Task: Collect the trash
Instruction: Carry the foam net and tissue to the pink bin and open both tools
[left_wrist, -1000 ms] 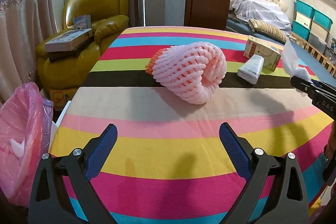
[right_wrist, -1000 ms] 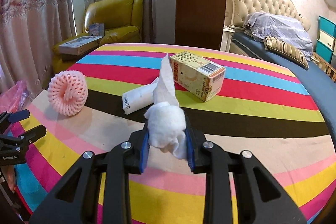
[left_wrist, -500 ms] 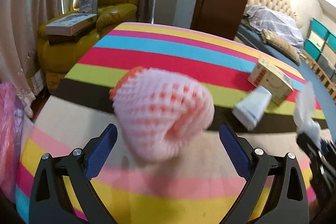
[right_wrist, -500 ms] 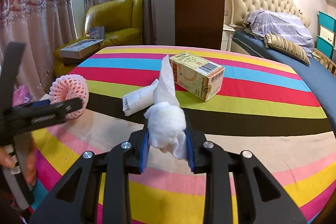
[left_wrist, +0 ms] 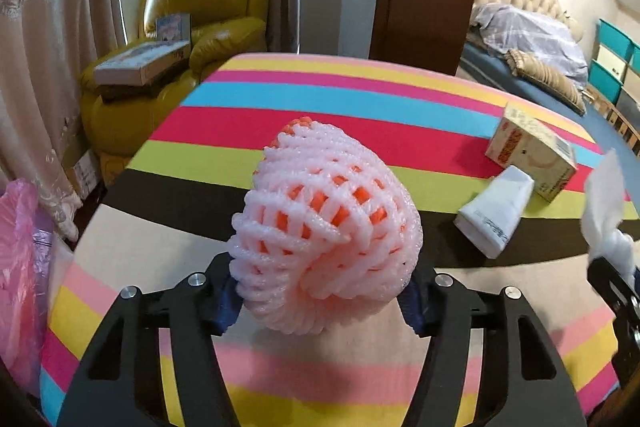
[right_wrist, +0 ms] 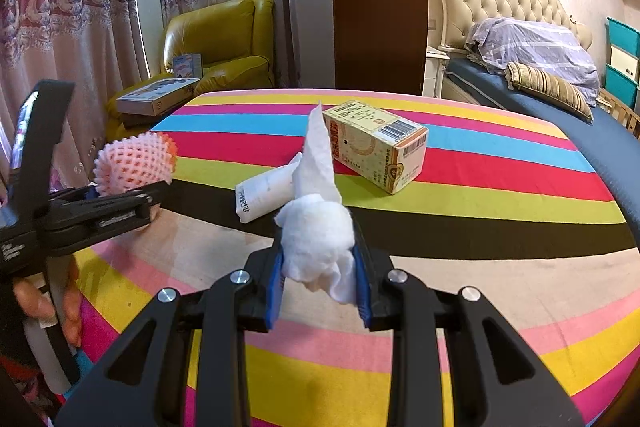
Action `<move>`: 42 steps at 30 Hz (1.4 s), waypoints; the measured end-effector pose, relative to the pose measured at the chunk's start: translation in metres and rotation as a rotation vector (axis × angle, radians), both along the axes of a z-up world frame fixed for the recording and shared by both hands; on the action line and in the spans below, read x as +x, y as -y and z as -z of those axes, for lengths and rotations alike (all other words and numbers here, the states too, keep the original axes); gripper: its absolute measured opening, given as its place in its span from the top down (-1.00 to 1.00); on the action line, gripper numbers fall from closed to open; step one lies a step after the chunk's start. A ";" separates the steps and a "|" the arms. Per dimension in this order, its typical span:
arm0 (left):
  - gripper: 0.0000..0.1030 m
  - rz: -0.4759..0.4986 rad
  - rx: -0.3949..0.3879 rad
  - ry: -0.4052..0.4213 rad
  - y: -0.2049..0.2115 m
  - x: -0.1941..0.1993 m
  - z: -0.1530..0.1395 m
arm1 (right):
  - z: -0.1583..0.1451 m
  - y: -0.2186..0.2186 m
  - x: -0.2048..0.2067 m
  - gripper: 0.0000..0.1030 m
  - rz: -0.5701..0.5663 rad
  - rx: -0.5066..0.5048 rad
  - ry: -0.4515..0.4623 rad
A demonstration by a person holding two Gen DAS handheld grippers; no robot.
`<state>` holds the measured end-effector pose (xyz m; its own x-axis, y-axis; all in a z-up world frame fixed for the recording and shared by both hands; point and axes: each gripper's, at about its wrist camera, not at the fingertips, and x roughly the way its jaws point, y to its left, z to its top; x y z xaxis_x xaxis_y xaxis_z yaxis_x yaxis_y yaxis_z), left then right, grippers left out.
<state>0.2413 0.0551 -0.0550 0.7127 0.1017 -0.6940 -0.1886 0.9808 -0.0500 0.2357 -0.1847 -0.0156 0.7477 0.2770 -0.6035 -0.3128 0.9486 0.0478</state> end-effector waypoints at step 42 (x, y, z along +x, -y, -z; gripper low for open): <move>-0.15 0.094 0.034 0.297 -0.020 -0.151 -0.013 | 0.002 -0.032 -0.023 0.44 -0.109 -0.041 -0.004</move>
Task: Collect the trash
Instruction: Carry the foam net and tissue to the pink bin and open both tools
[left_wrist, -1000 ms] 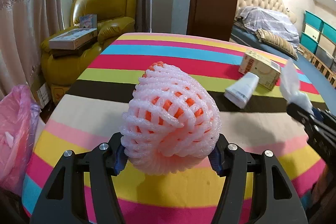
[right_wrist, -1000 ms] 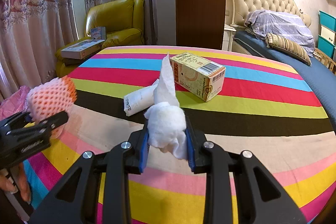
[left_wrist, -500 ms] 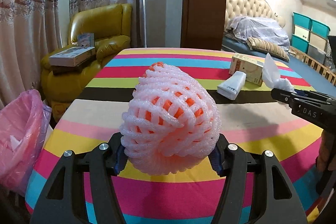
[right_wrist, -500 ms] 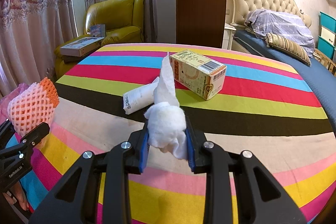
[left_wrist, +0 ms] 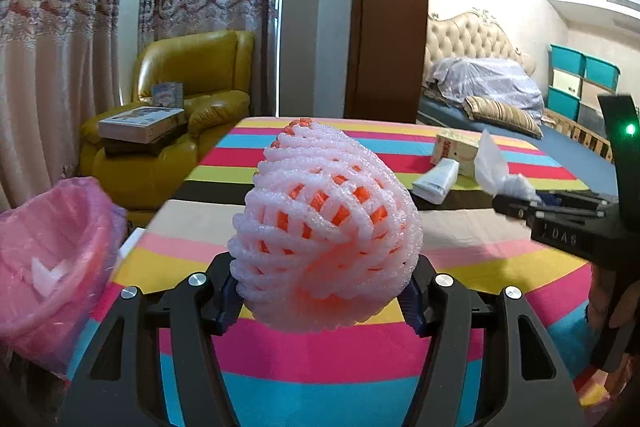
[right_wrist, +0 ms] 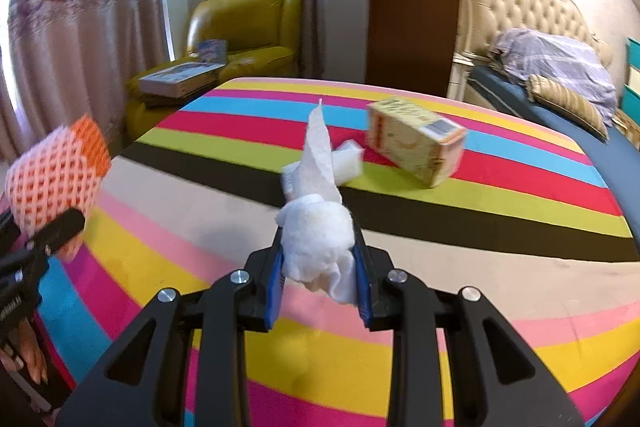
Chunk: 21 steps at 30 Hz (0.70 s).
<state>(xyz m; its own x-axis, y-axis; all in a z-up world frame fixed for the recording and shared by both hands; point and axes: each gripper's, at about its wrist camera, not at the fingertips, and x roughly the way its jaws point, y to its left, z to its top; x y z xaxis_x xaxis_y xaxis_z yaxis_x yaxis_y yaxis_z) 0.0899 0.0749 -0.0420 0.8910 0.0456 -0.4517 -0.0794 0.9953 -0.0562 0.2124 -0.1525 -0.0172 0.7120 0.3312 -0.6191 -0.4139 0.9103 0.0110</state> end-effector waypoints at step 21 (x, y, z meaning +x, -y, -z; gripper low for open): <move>-0.15 -0.176 0.075 0.055 -0.091 -0.065 -0.037 | -0.018 -0.118 -0.068 0.43 -0.391 -0.104 0.005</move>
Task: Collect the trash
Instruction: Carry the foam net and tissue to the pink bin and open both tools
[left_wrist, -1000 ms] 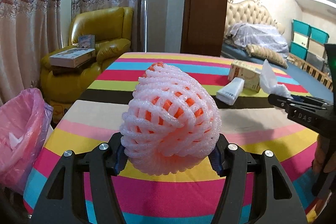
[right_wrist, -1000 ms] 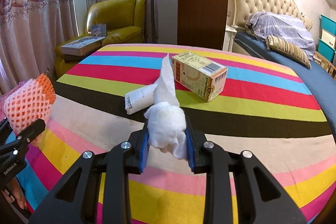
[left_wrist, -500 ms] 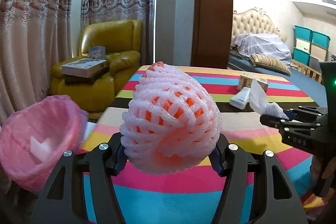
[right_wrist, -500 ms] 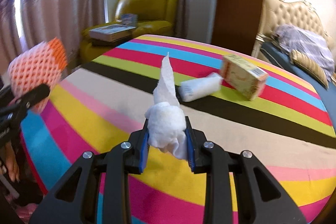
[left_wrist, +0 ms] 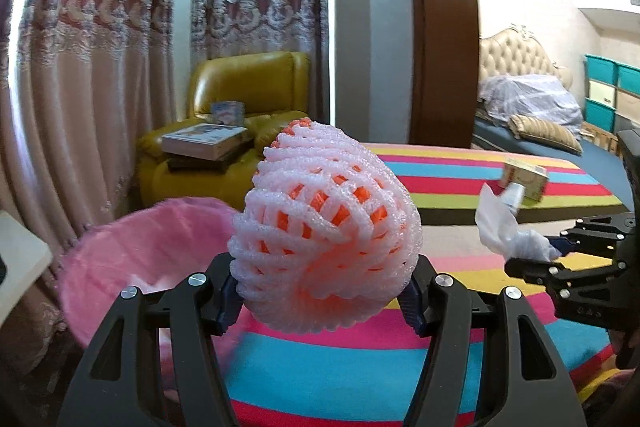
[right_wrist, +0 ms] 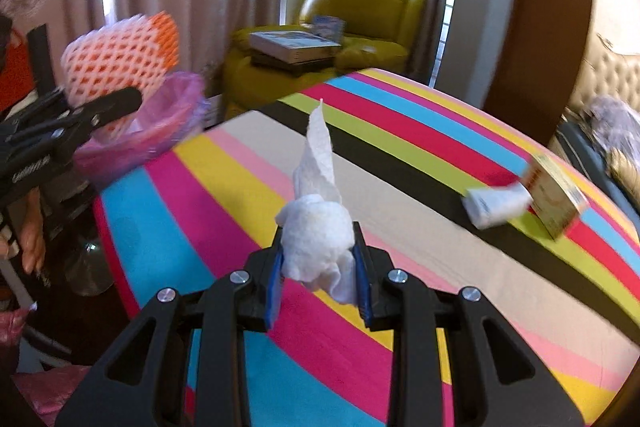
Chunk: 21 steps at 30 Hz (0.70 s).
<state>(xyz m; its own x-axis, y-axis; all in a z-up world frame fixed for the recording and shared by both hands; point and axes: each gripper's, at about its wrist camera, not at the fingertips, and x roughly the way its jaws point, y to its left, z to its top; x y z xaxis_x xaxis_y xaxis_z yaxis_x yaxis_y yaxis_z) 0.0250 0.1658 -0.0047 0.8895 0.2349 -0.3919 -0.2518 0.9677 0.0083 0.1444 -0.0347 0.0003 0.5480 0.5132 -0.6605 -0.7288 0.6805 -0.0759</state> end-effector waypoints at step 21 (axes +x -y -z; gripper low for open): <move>-0.15 -0.247 -0.204 -0.041 -0.156 -0.038 0.020 | -0.039 -0.194 -0.037 0.40 -0.330 -0.057 0.043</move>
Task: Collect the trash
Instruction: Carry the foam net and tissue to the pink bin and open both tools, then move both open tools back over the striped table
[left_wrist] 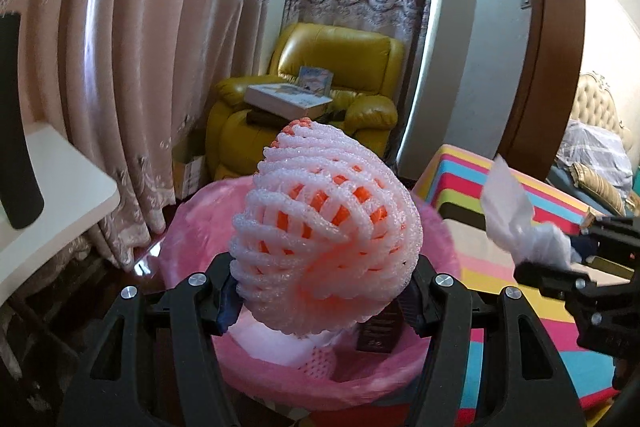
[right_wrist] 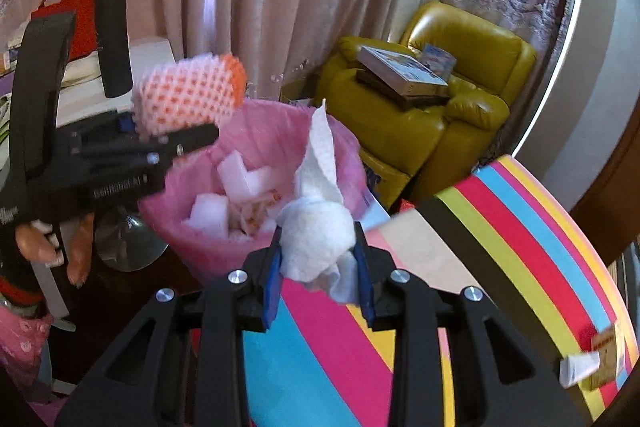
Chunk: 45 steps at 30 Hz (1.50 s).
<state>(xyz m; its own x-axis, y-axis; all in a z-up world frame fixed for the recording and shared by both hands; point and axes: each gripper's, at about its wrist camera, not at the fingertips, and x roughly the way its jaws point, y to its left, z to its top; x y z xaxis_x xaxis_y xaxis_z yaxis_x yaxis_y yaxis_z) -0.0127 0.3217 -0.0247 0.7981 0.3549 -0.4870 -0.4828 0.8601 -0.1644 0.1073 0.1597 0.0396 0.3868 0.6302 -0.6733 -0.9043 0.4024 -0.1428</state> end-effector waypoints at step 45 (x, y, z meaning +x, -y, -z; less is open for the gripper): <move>-0.87 0.463 0.115 -0.118 0.191 0.095 0.018 | 0.024 0.215 0.106 -0.49 0.433 0.118 -0.033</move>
